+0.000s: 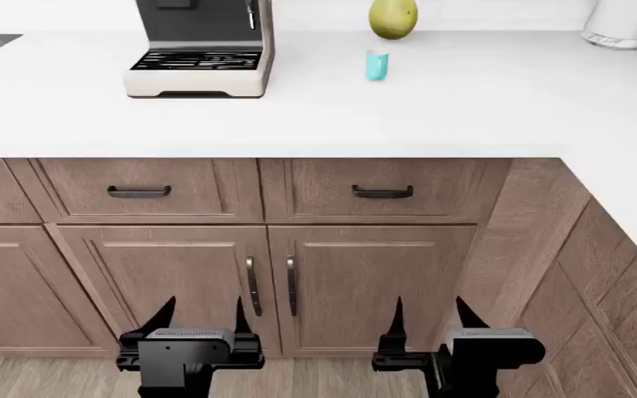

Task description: A wet mug is on the counter and needs to be dried. Pick it up and place it upside down in the open cabinet.

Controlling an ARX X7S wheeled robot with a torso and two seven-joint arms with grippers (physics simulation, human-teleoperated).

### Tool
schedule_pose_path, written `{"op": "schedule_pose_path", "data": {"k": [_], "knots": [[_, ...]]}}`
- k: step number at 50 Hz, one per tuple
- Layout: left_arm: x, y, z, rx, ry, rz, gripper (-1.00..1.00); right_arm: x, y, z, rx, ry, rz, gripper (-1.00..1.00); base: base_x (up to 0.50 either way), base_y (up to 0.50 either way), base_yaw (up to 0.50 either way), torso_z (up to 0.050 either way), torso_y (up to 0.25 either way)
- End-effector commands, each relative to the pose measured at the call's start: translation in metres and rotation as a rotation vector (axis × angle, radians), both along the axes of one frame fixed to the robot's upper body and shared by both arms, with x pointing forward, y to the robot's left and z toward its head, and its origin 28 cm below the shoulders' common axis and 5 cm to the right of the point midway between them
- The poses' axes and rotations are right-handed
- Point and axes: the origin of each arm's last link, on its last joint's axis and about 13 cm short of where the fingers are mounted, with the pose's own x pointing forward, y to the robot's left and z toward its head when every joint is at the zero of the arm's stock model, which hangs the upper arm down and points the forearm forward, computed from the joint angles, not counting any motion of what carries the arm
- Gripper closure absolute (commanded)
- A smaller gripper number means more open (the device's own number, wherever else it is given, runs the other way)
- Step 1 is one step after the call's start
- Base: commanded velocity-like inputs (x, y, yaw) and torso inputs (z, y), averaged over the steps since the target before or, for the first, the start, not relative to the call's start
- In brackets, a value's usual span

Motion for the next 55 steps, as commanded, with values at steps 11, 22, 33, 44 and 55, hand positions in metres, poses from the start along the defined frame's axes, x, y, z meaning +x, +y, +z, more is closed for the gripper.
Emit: {"op": "schedule_pose_path", "data": {"k": [11,22,33,44,55], "knots": [[0.009,0.009,0.057,0.020,-0.092,-0.005,-1.00,0.002,-0.005,0.061,-0.049,-0.026,0.005,-1.00,0.00,0.00,0.00,0.000,0.000],[0.036,0.014,0.119,0.021,-0.202,-0.020,-1.00,0.017,-0.017,0.118,-0.120,-0.105,-0.001,-1.00,0.00,0.00,0.00,0.000,0.000],[0.055,0.013,0.160,0.022,-0.269,-0.034,-1.00,0.033,-0.024,0.160,-0.167,-0.178,-0.037,-1.00,0.00,0.00,0.00,0.000,0.000],[0.060,0.015,0.176,0.019,-0.289,-0.024,-1.00,0.043,-0.028,0.188,-0.167,-0.233,-0.044,-1.00,0.00,0.00,0.00,0.018,0.000],[0.061,0.017,0.175,0.018,-0.280,-0.019,-1.00,0.045,-0.028,0.190,-0.168,-0.243,-0.050,-1.00,0.00,0.00,0.00,0.050,0.000]]}}
